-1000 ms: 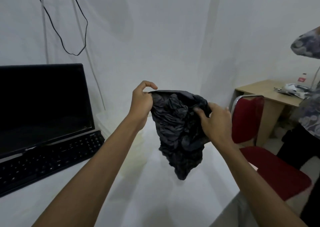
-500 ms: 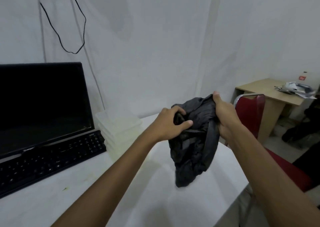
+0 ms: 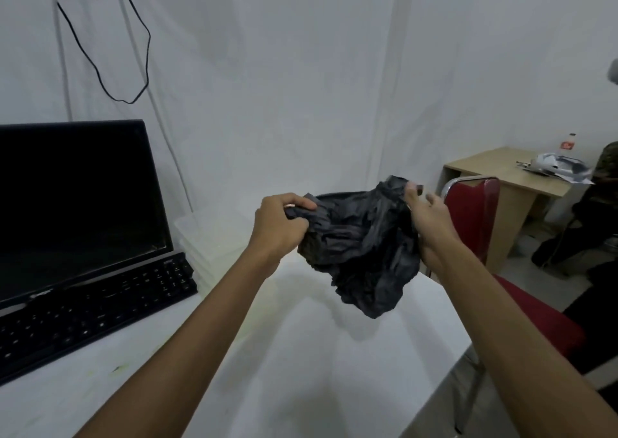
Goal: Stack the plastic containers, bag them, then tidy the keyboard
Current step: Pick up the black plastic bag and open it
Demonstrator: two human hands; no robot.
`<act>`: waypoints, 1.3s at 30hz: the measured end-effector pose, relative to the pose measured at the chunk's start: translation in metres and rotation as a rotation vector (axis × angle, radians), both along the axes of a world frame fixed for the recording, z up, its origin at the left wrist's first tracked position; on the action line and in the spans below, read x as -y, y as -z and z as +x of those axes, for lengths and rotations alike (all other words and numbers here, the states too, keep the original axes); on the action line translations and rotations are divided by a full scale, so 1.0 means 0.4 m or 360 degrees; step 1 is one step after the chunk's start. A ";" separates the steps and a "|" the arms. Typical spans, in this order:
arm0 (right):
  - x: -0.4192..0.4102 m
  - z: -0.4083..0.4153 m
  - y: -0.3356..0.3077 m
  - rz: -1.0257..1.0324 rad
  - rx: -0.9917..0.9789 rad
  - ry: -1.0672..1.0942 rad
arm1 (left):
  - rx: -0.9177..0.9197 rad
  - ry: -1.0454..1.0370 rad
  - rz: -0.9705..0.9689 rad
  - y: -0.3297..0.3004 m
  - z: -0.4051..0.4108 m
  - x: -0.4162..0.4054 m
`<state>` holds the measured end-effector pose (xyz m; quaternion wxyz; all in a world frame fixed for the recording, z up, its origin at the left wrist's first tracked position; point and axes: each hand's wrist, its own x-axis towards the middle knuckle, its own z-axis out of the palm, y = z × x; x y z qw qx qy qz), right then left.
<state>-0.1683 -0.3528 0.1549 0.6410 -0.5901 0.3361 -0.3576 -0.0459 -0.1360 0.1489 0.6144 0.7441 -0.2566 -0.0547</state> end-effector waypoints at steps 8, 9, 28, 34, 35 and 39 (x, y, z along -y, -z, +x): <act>-0.030 0.003 0.005 -0.0615 -0.0230 -0.0202 | -0.0185 -0.0116 -0.0399 -0.023 -0.020 0.021; -0.033 0.006 0.008 -0.0616 -0.0208 -0.0247 | -0.0183 -0.0114 -0.0419 -0.027 -0.026 0.024; -0.092 -0.005 -0.027 -0.1455 -0.0452 -0.0268 | -0.0592 0.0345 -0.0743 -0.049 -0.053 0.047; -0.076 0.020 -0.030 -0.1036 -0.0249 0.0040 | -0.0076 0.0457 -0.0032 -0.020 -0.094 0.033; -0.077 0.023 -0.028 -0.0976 -0.0265 0.0058 | -0.0098 0.0510 0.0008 -0.014 -0.099 0.032; -0.079 0.021 -0.009 -0.0716 -0.0179 0.0122 | -0.0095 0.0582 0.0173 0.007 -0.094 0.028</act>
